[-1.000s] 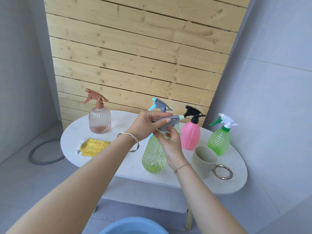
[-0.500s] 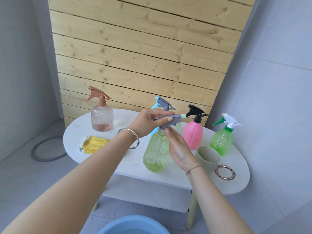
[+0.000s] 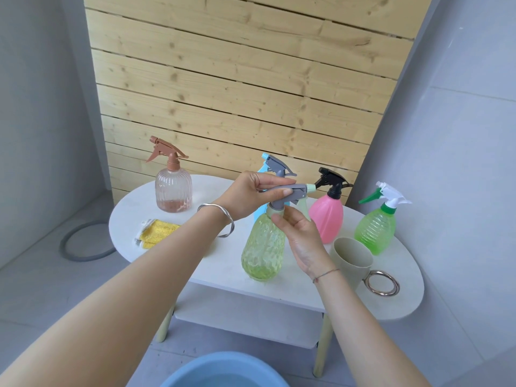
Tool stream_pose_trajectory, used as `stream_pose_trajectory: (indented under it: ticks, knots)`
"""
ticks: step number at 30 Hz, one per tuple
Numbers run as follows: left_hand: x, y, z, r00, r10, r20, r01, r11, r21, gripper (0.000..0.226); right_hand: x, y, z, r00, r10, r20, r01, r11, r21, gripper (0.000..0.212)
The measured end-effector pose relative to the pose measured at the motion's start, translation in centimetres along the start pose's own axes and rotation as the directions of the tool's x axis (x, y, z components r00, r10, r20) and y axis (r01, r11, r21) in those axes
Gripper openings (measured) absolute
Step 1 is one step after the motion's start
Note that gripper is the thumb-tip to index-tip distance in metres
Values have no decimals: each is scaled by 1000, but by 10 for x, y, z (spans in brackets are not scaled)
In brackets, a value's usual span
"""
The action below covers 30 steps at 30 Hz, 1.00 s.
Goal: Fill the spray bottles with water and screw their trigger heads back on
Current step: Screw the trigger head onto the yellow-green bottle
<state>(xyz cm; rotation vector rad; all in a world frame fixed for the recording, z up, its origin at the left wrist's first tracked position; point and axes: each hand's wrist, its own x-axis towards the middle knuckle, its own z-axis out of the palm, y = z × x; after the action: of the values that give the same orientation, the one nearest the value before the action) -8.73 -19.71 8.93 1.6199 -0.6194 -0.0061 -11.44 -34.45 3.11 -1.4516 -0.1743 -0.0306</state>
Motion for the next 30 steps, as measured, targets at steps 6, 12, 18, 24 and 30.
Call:
stream_pose_trajectory:
  ticks: [6, 12, 18, 24, 30]
  knots:
    - [-1, -2, 1, 1000, 7, -5, -7, 1000, -29, 26, 3, -2, -1, 982, -7, 188, 10, 1000, -16, 37]
    - [-1, -2, 0, 1000, 13, -10, -13, 1000, -28, 26, 3, -2, 11, 999, -6, -33, 6, 1000, -8, 28]
    - [-1, -2, 2, 999, 15, -32, -16, 999, -33, 28, 2, -5, -3, 985, 61, 164, -66, 997, 30, 37]
    - [-2, -2, 1, 1000, 4, -21, -5, 999, -42, 27, 3, -5, 5, 994, 8, 108, -7, 1000, -17, 34]
    - [-2, -2, 1, 1000, 4, -28, -5, 999, -33, 26, 2, -3, 4, 996, 39, 80, -43, 998, 51, 34]
